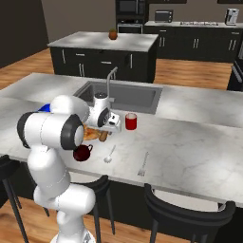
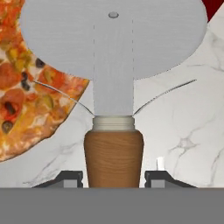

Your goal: Take the pizza cutter from the drawer on the right and place it on the dining counter for cutting.

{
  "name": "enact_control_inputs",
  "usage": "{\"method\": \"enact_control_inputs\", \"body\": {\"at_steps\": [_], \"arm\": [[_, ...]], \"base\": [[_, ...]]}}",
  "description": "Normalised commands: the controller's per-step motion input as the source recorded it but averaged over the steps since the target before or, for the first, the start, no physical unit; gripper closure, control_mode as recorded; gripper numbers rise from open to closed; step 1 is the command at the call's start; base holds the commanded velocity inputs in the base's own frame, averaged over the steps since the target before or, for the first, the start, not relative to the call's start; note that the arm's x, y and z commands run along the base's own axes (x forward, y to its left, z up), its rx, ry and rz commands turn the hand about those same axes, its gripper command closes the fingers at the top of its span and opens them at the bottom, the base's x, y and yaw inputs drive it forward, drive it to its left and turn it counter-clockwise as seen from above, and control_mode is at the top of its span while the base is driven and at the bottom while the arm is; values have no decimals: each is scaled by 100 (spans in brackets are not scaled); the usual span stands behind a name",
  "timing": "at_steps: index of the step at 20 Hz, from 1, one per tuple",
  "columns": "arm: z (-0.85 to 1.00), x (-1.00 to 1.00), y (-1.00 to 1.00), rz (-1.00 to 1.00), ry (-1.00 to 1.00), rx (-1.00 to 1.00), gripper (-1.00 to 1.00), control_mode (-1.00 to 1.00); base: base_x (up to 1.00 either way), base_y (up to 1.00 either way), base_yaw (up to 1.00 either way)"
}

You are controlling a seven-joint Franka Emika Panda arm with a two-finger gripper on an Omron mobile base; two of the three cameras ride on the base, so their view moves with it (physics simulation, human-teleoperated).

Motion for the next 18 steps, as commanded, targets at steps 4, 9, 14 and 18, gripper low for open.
{"method": "enact_control_inputs", "body": {"at_steps": [4, 9, 14, 18], "arm": [[-42, 38, 0, 0, 0, 0, 100, -100], [-36, 31, 0, 0, 0, 0, 100, -100], [-25, 16, 0, 1, 0, 0, 100, -100], [-25, 17, 0, 2, 0, 0, 100, -100]], "base": [[0, 0, 0], [0, 0, 0], [0, 0, 0], [0, 0, 0]]}}
